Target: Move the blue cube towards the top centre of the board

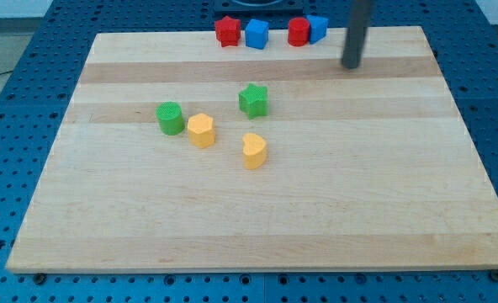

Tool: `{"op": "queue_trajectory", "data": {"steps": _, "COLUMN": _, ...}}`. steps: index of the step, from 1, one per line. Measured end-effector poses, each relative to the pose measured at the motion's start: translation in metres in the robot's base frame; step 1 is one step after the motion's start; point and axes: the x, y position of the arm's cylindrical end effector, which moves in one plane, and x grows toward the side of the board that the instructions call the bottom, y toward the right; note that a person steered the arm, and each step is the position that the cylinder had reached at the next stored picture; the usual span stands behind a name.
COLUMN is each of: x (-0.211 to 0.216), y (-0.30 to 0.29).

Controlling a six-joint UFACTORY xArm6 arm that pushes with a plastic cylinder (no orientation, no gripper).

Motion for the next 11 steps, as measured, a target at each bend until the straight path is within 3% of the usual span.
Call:
{"op": "queue_trajectory", "data": {"steps": 1, "x": -0.084, "y": 0.036}}
{"op": "queue_trajectory", "data": {"steps": 3, "x": -0.086, "y": 0.024}}
{"op": "queue_trajectory", "data": {"steps": 4, "x": -0.086, "y": -0.091}}
{"op": "queue_trajectory", "data": {"steps": 6, "x": -0.075, "y": -0.198}}
{"op": "queue_trajectory", "data": {"steps": 7, "x": -0.034, "y": -0.25}}
{"op": "queue_trajectory", "data": {"steps": 8, "x": -0.009, "y": -0.256}}
{"op": "queue_trajectory", "data": {"steps": 10, "x": -0.083, "y": -0.268}}
{"op": "queue_trajectory", "data": {"steps": 11, "x": -0.082, "y": -0.305}}
